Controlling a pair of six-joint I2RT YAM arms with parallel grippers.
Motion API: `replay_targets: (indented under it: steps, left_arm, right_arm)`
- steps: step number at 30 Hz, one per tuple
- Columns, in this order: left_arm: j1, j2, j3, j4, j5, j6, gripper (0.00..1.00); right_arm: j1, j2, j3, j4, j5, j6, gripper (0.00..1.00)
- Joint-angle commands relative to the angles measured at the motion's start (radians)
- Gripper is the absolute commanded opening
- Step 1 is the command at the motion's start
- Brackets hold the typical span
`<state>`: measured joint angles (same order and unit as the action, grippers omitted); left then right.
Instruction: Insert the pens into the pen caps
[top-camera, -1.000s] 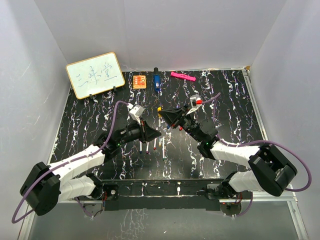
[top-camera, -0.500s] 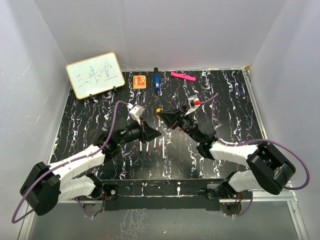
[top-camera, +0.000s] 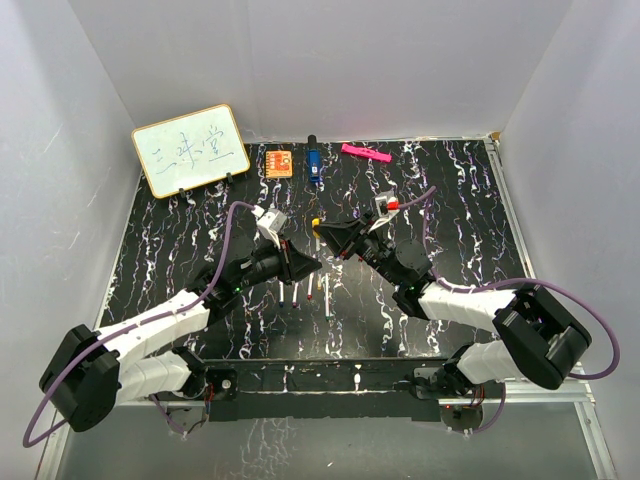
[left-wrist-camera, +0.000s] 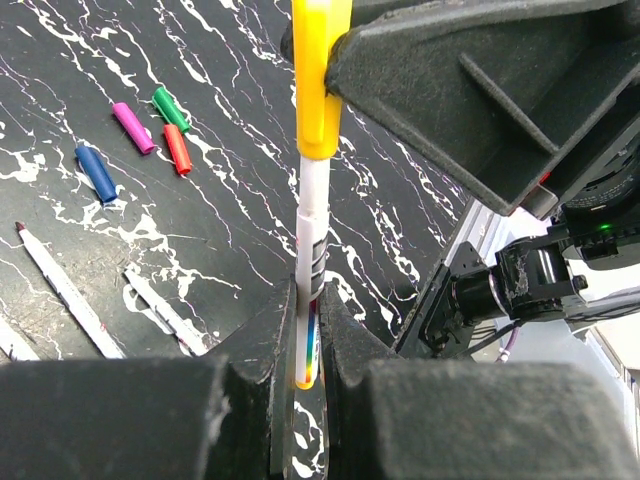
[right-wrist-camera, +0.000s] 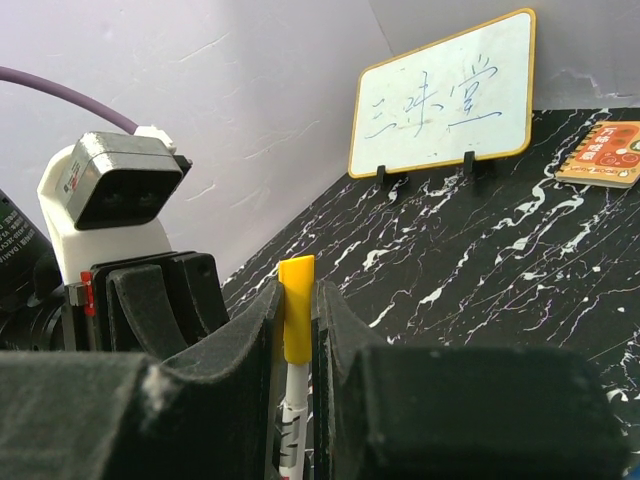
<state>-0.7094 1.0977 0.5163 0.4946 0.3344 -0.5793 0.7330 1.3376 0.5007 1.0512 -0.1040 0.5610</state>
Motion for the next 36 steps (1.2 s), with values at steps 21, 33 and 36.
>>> replay_targets:
  steps: [21,33,36]
  left_arm:
    - [-0.003,-0.093,0.057,0.16,-0.152,0.026,0.0]
    - [-0.004,-0.071,0.049,0.293,-0.188,0.003,0.0]
    - [-0.004,-0.096,0.053,0.28,-0.226,0.028,0.0]
  right_arm:
    - [0.021,0.036,-0.016,-0.013,-0.072,0.044,0.0]
    - [0.049,0.043,-0.001,-0.073,-0.088,0.001,0.0]
    - [0.056,0.041,0.001,-0.092,-0.076,-0.008,0.0]
